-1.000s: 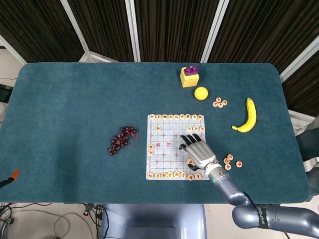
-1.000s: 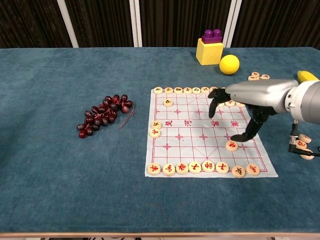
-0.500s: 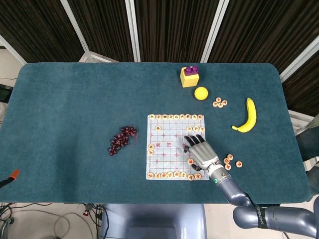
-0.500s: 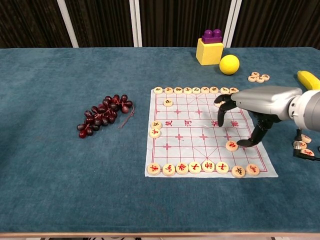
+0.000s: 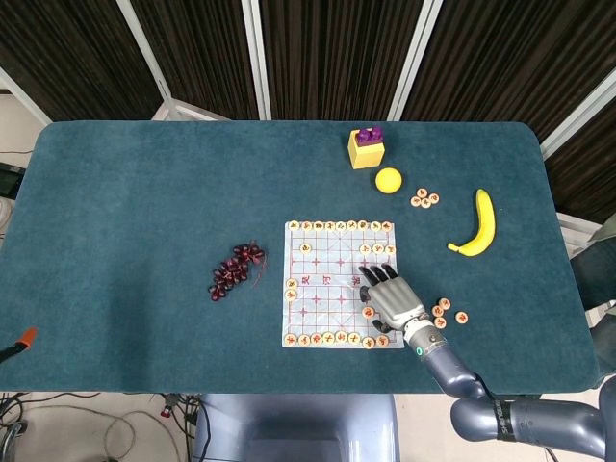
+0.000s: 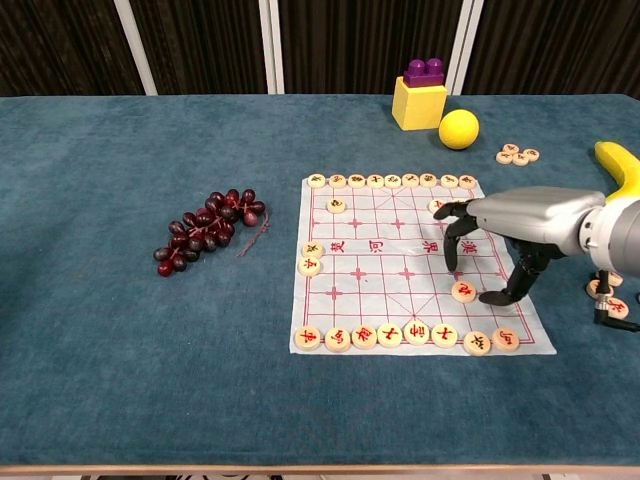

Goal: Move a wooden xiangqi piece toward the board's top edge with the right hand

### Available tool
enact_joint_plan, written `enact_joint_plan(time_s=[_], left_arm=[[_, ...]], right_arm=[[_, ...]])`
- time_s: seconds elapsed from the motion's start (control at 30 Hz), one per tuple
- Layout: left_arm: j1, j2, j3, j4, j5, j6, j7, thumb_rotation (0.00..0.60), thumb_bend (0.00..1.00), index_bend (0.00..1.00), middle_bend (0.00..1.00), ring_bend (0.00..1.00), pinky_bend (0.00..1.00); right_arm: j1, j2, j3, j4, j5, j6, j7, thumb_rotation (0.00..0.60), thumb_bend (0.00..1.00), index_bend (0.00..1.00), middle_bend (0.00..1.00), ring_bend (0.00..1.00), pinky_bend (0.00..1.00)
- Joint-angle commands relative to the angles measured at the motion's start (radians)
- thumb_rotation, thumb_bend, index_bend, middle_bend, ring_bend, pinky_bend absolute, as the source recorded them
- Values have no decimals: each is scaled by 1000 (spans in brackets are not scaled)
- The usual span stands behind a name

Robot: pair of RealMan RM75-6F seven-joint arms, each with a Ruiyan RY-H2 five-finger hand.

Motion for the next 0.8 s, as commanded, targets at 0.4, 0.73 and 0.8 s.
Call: enact_joint_plan(time_s=[0.4, 0.73, 0.8], left_arm=[[-1, -1, -1, -1, 3, 3, 2, 600, 27, 22, 0, 0, 42], [-1, 0, -2, -1, 1, 2, 0, 600, 26, 22, 0, 0, 42], [-2, 0, -2, -1, 0, 0, 0, 600, 26, 23, 0, 0, 42]], right_arm=[[2, -31, -7, 45, 8, -8, 12, 600, 374, 402, 0, 0, 23], [7, -42, -5, 55, 13, -9, 10, 600, 374, 422, 0, 0, 23], [9, -45, -4, 58, 16, -9, 8, 600, 374, 427, 0, 0, 23]])
